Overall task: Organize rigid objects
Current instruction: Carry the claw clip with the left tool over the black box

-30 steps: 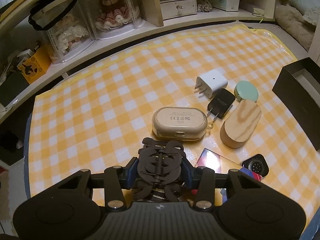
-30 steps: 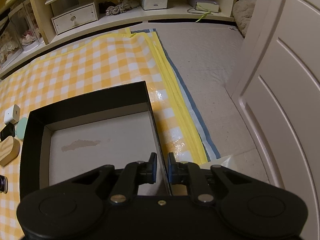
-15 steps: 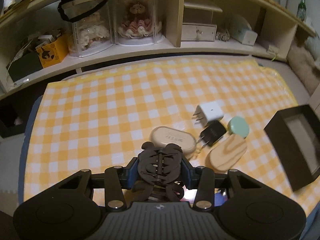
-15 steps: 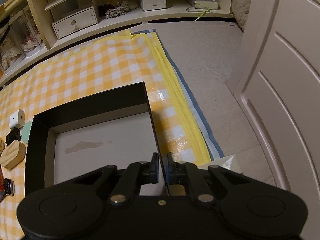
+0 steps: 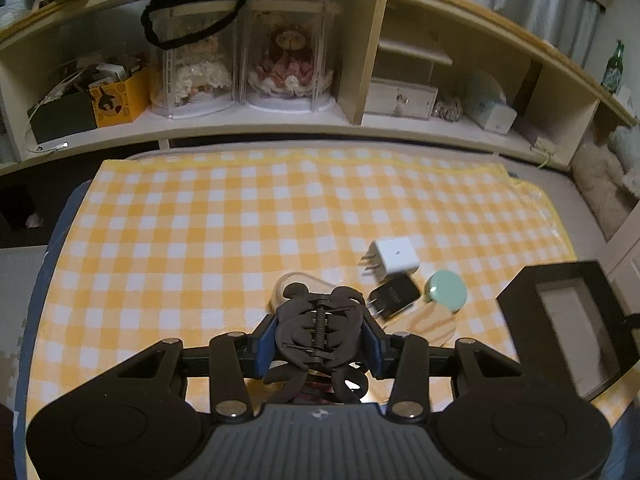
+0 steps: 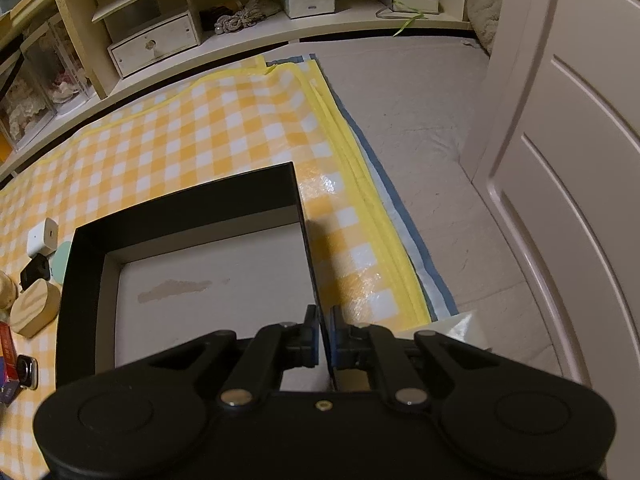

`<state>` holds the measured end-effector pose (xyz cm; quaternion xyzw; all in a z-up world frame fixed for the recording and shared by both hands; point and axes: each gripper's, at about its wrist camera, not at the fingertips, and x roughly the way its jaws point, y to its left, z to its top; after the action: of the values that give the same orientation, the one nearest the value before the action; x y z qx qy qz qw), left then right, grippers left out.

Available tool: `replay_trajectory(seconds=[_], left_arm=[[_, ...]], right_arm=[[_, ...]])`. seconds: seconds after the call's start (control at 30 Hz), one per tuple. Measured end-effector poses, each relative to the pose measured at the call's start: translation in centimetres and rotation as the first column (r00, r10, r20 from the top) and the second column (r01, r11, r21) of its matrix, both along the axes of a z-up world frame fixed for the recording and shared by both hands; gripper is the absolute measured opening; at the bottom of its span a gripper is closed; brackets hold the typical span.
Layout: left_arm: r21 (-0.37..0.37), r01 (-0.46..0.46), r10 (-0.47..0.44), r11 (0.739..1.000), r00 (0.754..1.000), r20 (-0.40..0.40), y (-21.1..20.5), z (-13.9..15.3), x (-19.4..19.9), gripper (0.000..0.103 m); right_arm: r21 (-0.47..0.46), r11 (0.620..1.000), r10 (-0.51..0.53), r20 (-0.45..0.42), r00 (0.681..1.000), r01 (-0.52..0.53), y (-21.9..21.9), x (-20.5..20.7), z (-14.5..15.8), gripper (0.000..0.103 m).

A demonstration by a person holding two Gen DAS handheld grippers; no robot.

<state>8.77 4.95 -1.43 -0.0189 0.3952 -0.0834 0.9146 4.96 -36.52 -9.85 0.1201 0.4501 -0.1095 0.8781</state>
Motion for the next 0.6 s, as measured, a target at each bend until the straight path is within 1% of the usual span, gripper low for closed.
replay_trajectory(seconds=[0.1,0.2,0.27,0.37,0.43,0.57,0.6], left_arm=[[-0.018,0.010,-0.010,1.000,1.000,0.026,-1.4,0.9,-0.5,0.045],[-0.001,0.051,-0.051,0.999,0.997,0.066,-4.0,1.9,-1.0,0.045],[-0.011,0.076,-0.075,0.997,0.994,0.083,-6.1,2.5,-1.1,0.045],[-0.056,0.109,-0.103,0.992,0.990,0.101,-9.5,3.0,-1.1,0.045],[-0.082,0.136,-0.128,0.987,0.987,0.100,-12.3,2.9,-1.2,0.045],[-0.173,0.169,-0.161,0.970,0.985,0.060,-17.5,1.4,-1.0,0.045],[-0.186,0.175,-0.169,0.967,0.984,0.052,-18.5,0.9,-0.9,0.045]], right_arm=[[0.008,1.000,0.000,-0.001,1.000,0.000,0.0,0.0,0.0,0.006],[0.017,1.000,-0.001,0.002,1.000,0.001,0.0,0.0,-0.1,0.006],[0.021,1.000,-0.002,0.003,1.000,0.002,0.0,0.0,-0.1,0.006],[0.019,1.000,0.000,0.004,1.000,0.000,0.0,-0.1,-0.1,0.006],[0.026,1.000,0.003,0.008,1.000,-0.003,-0.1,-0.1,-0.1,0.006],[0.039,0.999,0.003,0.015,1.000,-0.004,-0.3,-0.3,-0.2,0.006],[0.041,0.999,0.003,0.016,1.000,-0.004,-0.3,-0.3,-0.2,0.006]])
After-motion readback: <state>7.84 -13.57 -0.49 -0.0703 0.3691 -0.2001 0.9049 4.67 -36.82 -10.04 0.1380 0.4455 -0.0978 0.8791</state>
